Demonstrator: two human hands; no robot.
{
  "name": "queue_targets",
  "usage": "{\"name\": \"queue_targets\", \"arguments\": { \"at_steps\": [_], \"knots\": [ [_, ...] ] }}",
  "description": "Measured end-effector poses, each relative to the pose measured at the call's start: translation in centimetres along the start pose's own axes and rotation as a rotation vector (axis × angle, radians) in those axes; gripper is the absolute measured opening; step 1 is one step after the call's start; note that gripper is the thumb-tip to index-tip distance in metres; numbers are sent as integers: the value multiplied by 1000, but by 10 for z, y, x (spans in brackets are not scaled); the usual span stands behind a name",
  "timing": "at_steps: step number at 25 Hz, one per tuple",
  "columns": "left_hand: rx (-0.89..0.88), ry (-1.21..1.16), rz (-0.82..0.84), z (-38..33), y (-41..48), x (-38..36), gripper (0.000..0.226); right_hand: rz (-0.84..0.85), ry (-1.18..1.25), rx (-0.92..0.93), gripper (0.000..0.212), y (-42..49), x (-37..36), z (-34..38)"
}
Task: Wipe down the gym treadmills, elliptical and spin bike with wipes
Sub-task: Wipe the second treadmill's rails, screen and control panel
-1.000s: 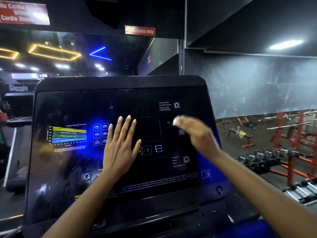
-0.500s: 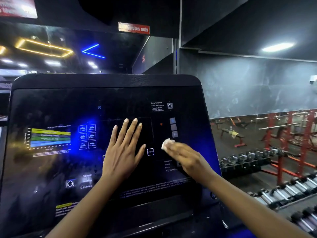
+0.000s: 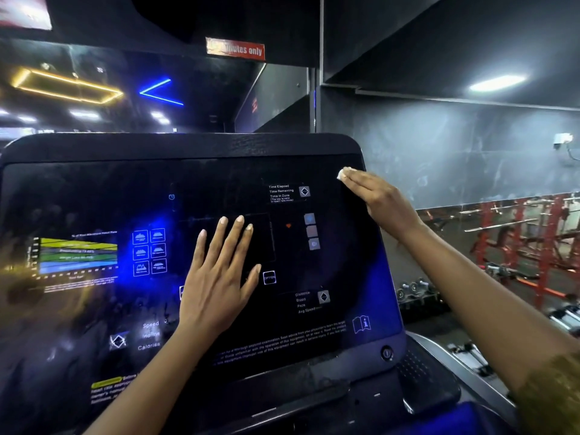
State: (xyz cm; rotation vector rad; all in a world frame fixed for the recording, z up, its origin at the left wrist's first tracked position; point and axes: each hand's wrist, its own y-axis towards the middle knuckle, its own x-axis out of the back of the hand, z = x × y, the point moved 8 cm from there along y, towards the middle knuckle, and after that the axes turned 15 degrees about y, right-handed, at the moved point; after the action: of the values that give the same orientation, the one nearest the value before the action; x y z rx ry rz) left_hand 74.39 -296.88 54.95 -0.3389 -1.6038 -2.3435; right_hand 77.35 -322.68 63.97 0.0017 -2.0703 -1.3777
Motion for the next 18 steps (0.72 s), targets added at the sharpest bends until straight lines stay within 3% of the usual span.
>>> {"name": "queue_targets", "arguments": {
  "at_steps": [6,11,13,18],
  "knots": [
    [-3,-9,16,1,0,-1,64,-43,68,-161,79,-120,-5,36],
    [-8,-2,17,0,0,-1,65,37,122,-146,52,-196,-10,84],
    [-10,-4,22,0,0,0,65,-31,149,-165,43,-186,2,80],
    [-5,-13,28,0,0,2,65,-180,162,-152,50,-56,12,48]
  ]
}}
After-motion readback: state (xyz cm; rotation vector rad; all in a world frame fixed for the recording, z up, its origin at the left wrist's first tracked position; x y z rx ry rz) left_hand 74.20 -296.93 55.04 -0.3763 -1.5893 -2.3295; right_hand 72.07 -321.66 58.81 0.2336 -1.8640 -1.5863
